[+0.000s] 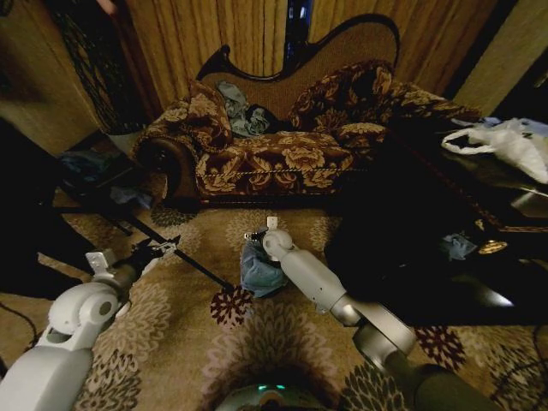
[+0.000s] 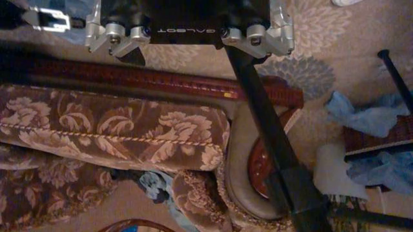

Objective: Place a garbage bag over the trash bin.

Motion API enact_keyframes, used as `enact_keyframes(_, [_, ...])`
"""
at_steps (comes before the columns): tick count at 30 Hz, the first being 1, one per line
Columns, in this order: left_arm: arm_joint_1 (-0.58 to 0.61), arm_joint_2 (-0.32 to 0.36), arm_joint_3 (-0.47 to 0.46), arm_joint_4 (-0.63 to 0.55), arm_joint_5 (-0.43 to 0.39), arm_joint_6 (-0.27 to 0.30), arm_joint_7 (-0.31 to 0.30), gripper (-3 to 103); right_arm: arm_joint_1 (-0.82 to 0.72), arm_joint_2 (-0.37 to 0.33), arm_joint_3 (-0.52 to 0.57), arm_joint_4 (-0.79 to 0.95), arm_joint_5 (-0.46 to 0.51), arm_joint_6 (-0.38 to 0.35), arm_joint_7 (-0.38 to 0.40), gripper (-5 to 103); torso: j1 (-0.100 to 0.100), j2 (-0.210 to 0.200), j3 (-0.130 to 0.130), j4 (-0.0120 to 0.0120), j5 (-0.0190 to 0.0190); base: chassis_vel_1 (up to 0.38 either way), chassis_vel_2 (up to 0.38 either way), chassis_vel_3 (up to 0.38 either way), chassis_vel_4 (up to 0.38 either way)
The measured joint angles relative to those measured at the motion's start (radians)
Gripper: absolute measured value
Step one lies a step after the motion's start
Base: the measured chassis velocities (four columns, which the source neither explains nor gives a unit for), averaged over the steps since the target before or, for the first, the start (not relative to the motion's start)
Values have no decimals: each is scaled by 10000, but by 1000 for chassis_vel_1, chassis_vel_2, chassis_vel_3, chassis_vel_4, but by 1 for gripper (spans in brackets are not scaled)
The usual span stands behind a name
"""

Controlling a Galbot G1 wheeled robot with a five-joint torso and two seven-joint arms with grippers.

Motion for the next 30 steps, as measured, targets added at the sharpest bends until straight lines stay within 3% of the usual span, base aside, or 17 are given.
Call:
enact_keyframes(10, [108, -263, -160, 87, 50, -189, 89, 100, -348, -642, -182, 1091, 1336, -289, 1380, 100, 0, 0, -1, 0, 1, 0, 0, 0, 0])
enact_keyframes(18, [148, -427, -146, 94, 90, -308, 96, 100, -609, -506, 14, 605, 1621, -320, 1471, 102, 0, 0, -1, -2, 1, 0, 0, 0, 0])
enact_keyframes(19, [167, -457, -121, 112, 142, -342, 98, 100, -650, -409, 98, 430, 1456, -299, 1282, 95, 0, 0, -1, 0, 1, 0, 0, 0, 0])
enact_keyframes(23, [180, -484, -88, 122, 235, -399, 124, 100, -663, -315, 126, 158, 1149, -250, 998, 85, -1, 1, -1, 1, 0, 0, 0, 0, 0])
enact_keyframes(25, [167, -498, -59, 121, 269, -457, 139, 100, -666, -197, 135, -207, 822, -109, 730, 74, 0, 0, -1, 0, 1, 0, 0, 0, 0])
enact_keyframes(27, [155, -512, -41, 117, 279, -484, 143, 100, -674, -119, 164, -397, 606, -6, 567, 74, 0, 0, -1, -1, 0, 0, 0, 0, 0])
enact_keyframes(30, [165, -601, 18, 49, 328, -585, 152, 100, -679, 206, 278, -1150, -84, 308, 101, 58, 0, 0, 0, 0, 0, 0, 0, 0, 0])
